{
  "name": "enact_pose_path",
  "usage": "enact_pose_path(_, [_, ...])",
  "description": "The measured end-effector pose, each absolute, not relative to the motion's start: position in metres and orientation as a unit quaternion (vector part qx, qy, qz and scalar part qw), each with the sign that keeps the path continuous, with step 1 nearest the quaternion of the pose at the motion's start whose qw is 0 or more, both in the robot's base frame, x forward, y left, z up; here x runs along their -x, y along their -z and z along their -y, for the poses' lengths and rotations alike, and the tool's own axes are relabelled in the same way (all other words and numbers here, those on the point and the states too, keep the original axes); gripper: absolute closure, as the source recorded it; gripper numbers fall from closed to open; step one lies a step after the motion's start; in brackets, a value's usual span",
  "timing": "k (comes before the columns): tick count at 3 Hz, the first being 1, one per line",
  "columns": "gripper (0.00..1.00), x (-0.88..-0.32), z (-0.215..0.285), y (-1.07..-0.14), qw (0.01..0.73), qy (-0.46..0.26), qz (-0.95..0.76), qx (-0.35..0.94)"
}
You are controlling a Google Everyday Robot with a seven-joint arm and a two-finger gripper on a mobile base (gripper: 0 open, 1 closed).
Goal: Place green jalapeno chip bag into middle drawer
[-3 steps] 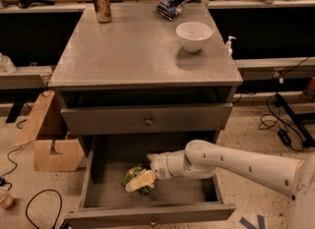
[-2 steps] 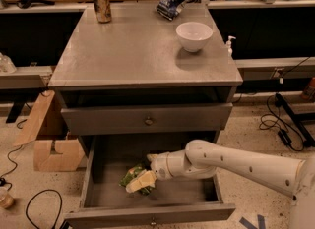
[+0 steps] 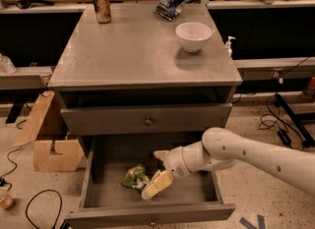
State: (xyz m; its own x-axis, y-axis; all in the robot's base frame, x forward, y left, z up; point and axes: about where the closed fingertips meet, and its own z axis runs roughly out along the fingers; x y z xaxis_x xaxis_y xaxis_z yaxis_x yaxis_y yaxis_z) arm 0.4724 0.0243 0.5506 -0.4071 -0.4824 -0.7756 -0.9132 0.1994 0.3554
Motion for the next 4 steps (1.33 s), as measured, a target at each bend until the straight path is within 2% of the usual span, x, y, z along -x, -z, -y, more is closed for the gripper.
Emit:
enact_pose_path(1, [0.00,-0.461,0.007,-0.608,0.261,-0.403,-0.701,0.527])
enact_pose_path(2, [0.00,-0.469,0.033,-0.678,0.310,-0.379,-0.680,0.546])
enact_pose_path(4, [0.00,-0.508,0.064,-0.813,0.486,-0.293,-0.668,0.481])
